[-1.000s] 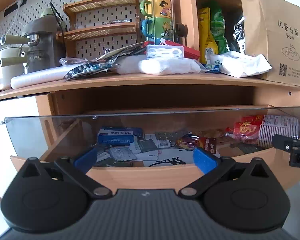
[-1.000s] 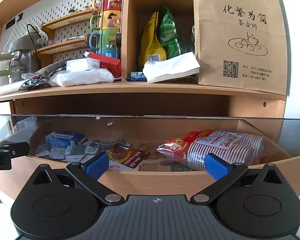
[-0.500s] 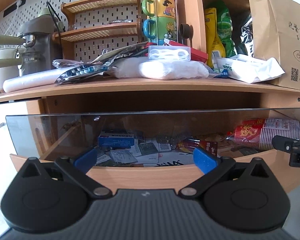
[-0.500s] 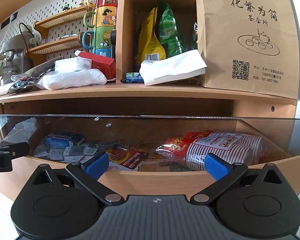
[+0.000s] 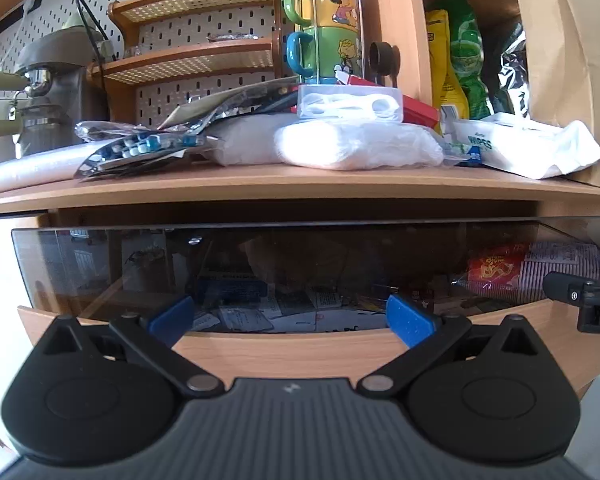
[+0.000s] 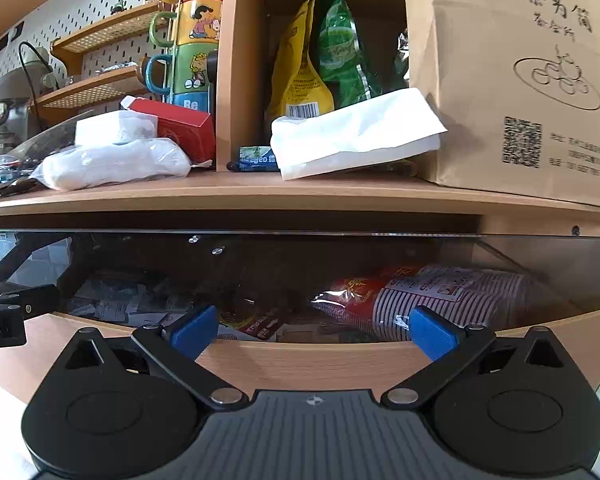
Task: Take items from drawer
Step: 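Push the drawer front inward with both grippers until shut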
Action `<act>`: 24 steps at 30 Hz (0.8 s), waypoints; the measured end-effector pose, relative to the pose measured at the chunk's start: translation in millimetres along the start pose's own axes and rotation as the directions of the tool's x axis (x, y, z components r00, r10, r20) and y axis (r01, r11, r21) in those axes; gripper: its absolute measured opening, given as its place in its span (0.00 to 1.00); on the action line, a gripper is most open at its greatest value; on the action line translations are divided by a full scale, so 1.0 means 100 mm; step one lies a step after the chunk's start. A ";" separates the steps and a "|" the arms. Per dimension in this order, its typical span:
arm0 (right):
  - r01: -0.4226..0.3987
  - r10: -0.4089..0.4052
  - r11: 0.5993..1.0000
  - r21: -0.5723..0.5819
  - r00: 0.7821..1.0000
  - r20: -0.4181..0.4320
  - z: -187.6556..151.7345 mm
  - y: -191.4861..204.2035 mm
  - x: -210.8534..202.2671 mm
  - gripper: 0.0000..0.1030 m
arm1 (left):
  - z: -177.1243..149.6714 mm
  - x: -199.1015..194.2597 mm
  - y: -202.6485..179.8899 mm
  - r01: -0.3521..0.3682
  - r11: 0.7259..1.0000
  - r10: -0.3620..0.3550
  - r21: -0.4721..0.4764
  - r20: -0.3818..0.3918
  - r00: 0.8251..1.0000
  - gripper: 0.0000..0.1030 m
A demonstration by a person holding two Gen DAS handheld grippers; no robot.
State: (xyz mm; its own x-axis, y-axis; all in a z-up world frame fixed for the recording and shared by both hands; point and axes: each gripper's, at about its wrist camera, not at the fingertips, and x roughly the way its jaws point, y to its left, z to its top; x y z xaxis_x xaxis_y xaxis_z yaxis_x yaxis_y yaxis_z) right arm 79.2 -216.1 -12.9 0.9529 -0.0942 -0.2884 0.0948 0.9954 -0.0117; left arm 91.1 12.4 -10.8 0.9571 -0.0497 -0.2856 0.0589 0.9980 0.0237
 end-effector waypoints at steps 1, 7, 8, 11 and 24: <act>0.000 0.000 1.000 0.000 1.000 0.003 0.00 0.00 0.03 1.00 | 0.01 0.03 0.00 0.001 1.000 -0.001 -0.001 0.001 1.000 1.00; 0.008 -0.008 1.000 0.001 1.000 0.025 0.02 0.02 0.19 1.00 | 0.03 0.21 -0.01 0.004 1.000 -0.003 -0.013 0.018 1.000 1.00; 0.010 -0.010 1.000 0.001 1.000 0.027 0.03 0.02 0.21 1.00 | 0.03 0.24 -0.01 0.004 1.000 -0.004 -0.012 0.020 1.000 1.00; 0.018 -0.018 1.000 0.001 0.999 0.034 0.04 0.03 0.29 1.00 | 0.05 0.32 -0.02 0.003 1.000 -0.003 -0.012 0.024 1.000 1.00; 0.032 -0.032 0.999 0.002 0.999 0.044 0.09 0.09 0.50 1.00 | 0.09 0.56 -0.04 -0.001 1.000 0.001 -0.014 0.043 0.999 1.00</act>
State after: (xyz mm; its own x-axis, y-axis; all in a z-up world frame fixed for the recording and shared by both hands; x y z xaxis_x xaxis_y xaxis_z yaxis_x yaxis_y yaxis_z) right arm 130.1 -211.9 -18.6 0.9611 -0.1264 -0.2454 0.1255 0.9919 -0.0192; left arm 146.9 5.0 -18.3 0.9685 -0.0500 -0.2441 0.0541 0.9985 0.0102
